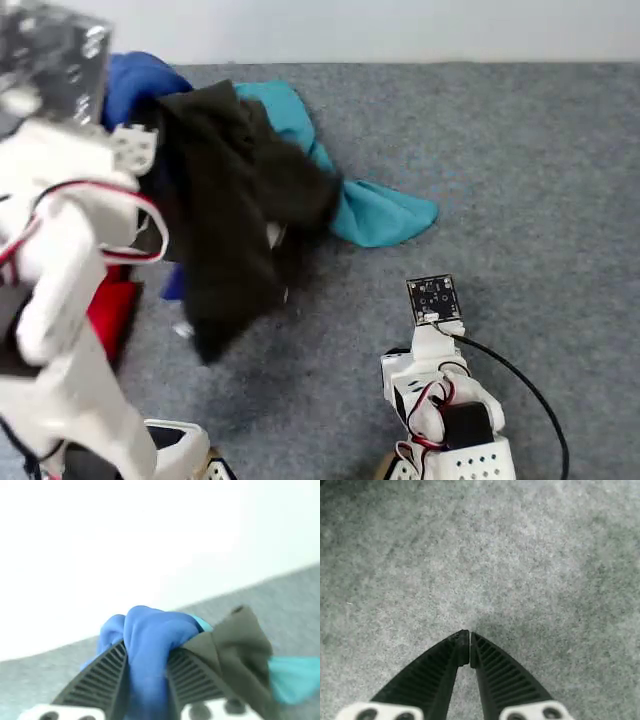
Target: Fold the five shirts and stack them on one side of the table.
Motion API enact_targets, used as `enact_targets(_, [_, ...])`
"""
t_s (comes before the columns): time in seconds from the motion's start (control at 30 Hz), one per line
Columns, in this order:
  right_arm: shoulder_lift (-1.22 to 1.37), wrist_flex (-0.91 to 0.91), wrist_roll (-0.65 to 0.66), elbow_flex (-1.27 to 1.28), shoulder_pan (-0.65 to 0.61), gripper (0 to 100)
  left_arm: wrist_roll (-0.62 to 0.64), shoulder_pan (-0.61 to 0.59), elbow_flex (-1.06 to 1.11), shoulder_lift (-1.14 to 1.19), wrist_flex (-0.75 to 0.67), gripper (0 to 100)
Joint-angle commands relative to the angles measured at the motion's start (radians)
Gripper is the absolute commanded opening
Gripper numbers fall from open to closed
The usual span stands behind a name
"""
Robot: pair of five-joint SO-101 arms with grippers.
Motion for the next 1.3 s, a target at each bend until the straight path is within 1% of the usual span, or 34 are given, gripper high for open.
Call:
enact_targets(0.0, [0.002, 0.007, 0.011, 0.017, 0.005, 1.0, 0.003, -0.115, -0.079, -0.054, -0.043, 1])
enact_targets(0.13, [0.002, 0.007, 0.011, 0.017, 0.005, 1.0, -0.003, -0.328, -0.082, -0.055, -0.075, 1])
enact_targets(0.23, [0.002, 0.007, 0.011, 0.017, 0.005, 1.0, -0.046, -0.463, -0.054, -0.054, -0.115, 1])
enact_targets(0.33, [0.002, 0.007, 0.011, 0.017, 0.005, 1.0, -0.072, -0.565, 0.021, -0.054, -0.201, 1])
enact_targets(0.5, [0.002, 0.007, 0.011, 0.017, 0.005, 1.0, -0.066, -0.76, 0.119, -0.055, -0.387, 1])
enact_targets(0.63, [0.002, 0.007, 0.011, 0.017, 0.005, 1.0, -0.066, -0.868, 0.228, -0.055, -0.499, 1])
enact_targets(0.73, [0.002, 0.007, 0.011, 0.017, 0.005, 1.0, -0.069, -0.919, 0.34, -0.055, -0.557, 1])
enact_targets(0.83, [0.002, 0.007, 0.011, 0.017, 0.005, 1.0, -0.074, -0.937, 0.489, -0.055, -0.611, 1])
enact_targets(0.9, [0.002, 0.007, 0.011, 0.017, 0.005, 1.0, -0.129, -0.941, 0.578, -0.061, -0.628, 2])
enact_targets(0.97, [0.002, 0.007, 0.011, 0.017, 0.005, 1.0, -0.23, -0.937, 0.627, -0.064, -0.617, 2])
enact_targets(1.03, [0.002, 0.007, 0.011, 0.017, 0.005, 1.0, -0.298, -0.941, 0.631, -0.063, -0.586, 6])
enact_targets(1.2, [0.002, 0.007, 0.011, 0.017, 0.005, 1.0, -0.307, -0.934, 0.63, -0.064, -0.499, 23])
enact_targets(1.27, [0.002, 0.007, 0.011, 0.017, 0.005, 1.0, -0.308, -0.919, 0.628, -0.066, -0.459, 26])
